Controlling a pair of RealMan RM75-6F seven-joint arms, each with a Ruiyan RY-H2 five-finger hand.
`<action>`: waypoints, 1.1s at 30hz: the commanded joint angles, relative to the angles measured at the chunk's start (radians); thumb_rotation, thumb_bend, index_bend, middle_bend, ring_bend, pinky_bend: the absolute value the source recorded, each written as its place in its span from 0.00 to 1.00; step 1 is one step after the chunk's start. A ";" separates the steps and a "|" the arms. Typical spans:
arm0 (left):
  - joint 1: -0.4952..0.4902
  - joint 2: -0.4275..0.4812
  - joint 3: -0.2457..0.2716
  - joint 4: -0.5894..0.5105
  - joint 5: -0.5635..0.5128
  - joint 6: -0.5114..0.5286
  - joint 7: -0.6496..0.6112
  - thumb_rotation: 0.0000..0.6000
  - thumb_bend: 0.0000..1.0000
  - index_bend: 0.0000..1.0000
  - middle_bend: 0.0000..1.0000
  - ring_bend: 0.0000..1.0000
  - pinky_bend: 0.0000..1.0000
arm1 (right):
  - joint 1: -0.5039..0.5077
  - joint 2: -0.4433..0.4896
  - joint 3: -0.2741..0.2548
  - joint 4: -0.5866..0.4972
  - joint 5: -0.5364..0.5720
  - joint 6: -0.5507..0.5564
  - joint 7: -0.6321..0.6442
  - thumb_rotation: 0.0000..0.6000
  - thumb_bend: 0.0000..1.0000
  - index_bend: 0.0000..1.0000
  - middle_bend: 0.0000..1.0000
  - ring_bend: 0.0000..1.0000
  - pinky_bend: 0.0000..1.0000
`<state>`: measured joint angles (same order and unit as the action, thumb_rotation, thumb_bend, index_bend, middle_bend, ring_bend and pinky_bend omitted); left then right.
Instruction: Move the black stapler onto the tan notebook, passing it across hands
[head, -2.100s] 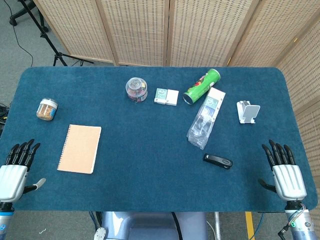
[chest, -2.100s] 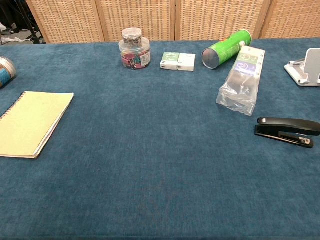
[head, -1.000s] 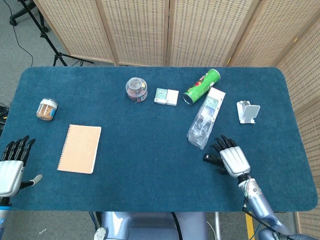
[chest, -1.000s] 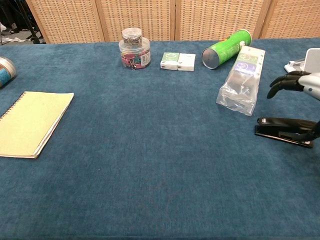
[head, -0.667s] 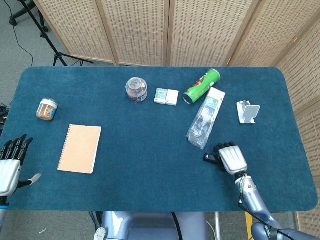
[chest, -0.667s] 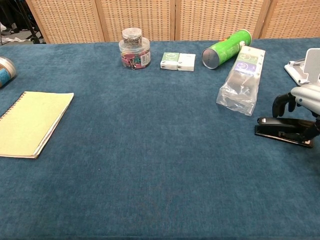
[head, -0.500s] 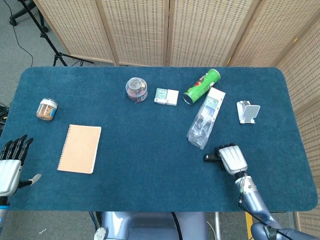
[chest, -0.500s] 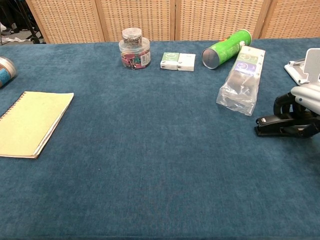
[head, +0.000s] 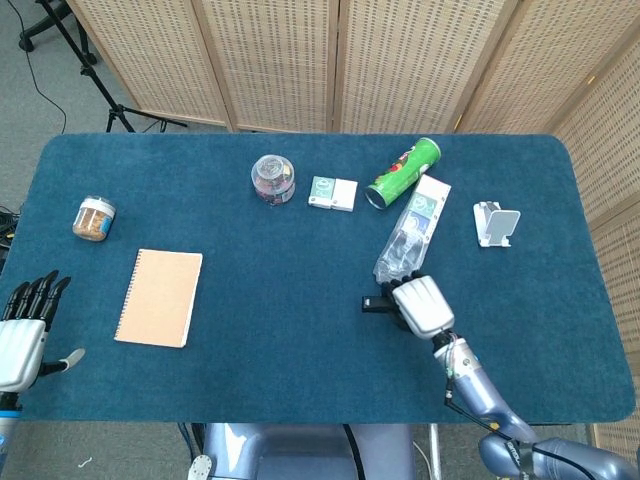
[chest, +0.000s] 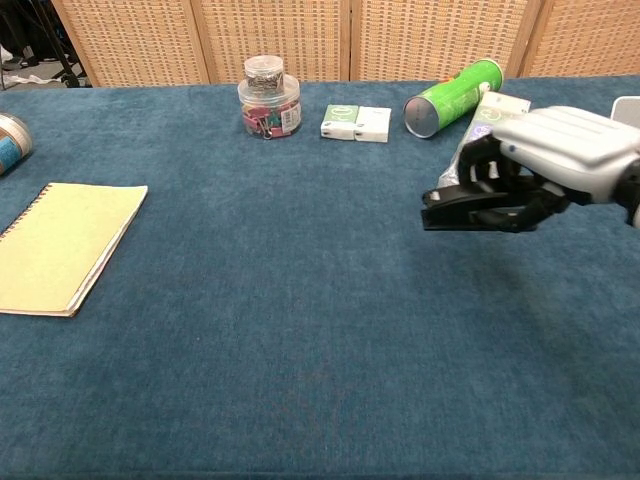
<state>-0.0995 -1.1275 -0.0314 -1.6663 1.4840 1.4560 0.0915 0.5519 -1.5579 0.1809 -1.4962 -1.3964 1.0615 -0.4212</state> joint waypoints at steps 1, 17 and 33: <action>0.000 0.004 -0.002 0.000 0.000 0.001 -0.008 1.00 0.00 0.00 0.00 0.00 0.00 | 0.087 -0.095 0.060 -0.003 0.072 -0.065 -0.091 1.00 0.69 0.58 0.58 0.55 0.41; -0.012 0.043 -0.013 0.000 -0.027 -0.032 -0.097 1.00 0.00 0.00 0.00 0.00 0.00 | 0.344 -0.524 0.146 0.197 0.316 -0.076 -0.388 1.00 0.71 0.58 0.58 0.55 0.41; -0.010 0.064 -0.012 -0.001 -0.021 -0.029 -0.139 1.00 0.00 0.00 0.00 0.00 0.00 | 0.332 -0.469 0.131 0.048 0.447 -0.033 -0.499 1.00 0.34 0.00 0.00 0.00 0.11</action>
<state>-0.1099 -1.0640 -0.0430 -1.6674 1.4633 1.4268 -0.0477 0.8907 -2.0693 0.3043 -1.3698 -0.9749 1.0009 -0.8700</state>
